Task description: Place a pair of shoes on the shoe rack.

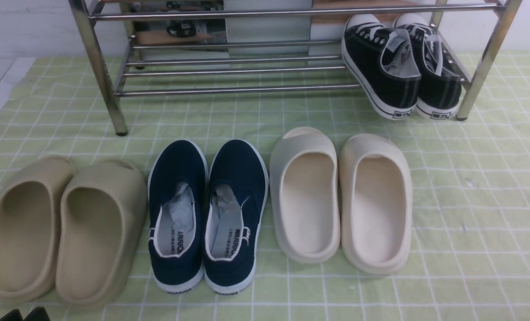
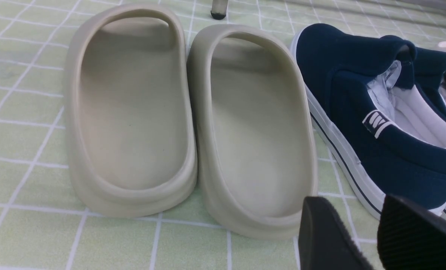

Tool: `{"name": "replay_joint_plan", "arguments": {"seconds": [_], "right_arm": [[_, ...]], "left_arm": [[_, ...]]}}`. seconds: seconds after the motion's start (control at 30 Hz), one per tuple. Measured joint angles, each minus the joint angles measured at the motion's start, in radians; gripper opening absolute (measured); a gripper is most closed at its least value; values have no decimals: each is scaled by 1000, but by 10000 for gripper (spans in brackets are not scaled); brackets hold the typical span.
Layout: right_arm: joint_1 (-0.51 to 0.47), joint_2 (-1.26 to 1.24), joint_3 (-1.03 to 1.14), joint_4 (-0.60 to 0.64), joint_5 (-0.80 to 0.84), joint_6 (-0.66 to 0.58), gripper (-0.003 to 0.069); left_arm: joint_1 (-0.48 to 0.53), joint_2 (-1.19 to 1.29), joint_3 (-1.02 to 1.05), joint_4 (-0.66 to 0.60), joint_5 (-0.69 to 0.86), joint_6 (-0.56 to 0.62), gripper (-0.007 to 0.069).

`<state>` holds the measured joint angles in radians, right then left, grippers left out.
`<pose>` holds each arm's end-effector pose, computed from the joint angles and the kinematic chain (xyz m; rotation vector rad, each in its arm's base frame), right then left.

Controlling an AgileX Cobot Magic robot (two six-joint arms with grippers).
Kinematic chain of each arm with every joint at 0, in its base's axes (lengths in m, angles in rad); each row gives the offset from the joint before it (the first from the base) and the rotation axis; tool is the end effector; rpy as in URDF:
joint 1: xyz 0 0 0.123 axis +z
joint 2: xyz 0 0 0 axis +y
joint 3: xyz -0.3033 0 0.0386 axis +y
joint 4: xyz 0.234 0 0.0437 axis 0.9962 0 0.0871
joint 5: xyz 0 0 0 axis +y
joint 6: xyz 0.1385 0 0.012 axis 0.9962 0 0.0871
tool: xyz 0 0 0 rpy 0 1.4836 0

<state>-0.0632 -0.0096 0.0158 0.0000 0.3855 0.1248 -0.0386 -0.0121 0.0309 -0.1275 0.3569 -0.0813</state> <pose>0.0631 -0.0040 0.1592 0.1760 1.8672 0.0424 0.0640 -0.0087 0.1580 -0.1200 1.8576 -0.2074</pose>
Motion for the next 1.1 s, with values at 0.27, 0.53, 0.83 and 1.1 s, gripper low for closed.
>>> {"name": "replay_joint_plan", "arguments": {"seconds": [0.27,0.53,0.83,1.1], "right_arm": [[0,0,0,0,0,0,31],[0,0,0,0,0,0,40],[0,0,0,0,0,0,55],[0,0,0,0,0,0,57]], "left_arm": [[0,0,0,0,0,0,239],[0,0,0,0,0,0,239],[0,0,0,0,0,0,239],[0,0,0,0,0,0,239]]}}
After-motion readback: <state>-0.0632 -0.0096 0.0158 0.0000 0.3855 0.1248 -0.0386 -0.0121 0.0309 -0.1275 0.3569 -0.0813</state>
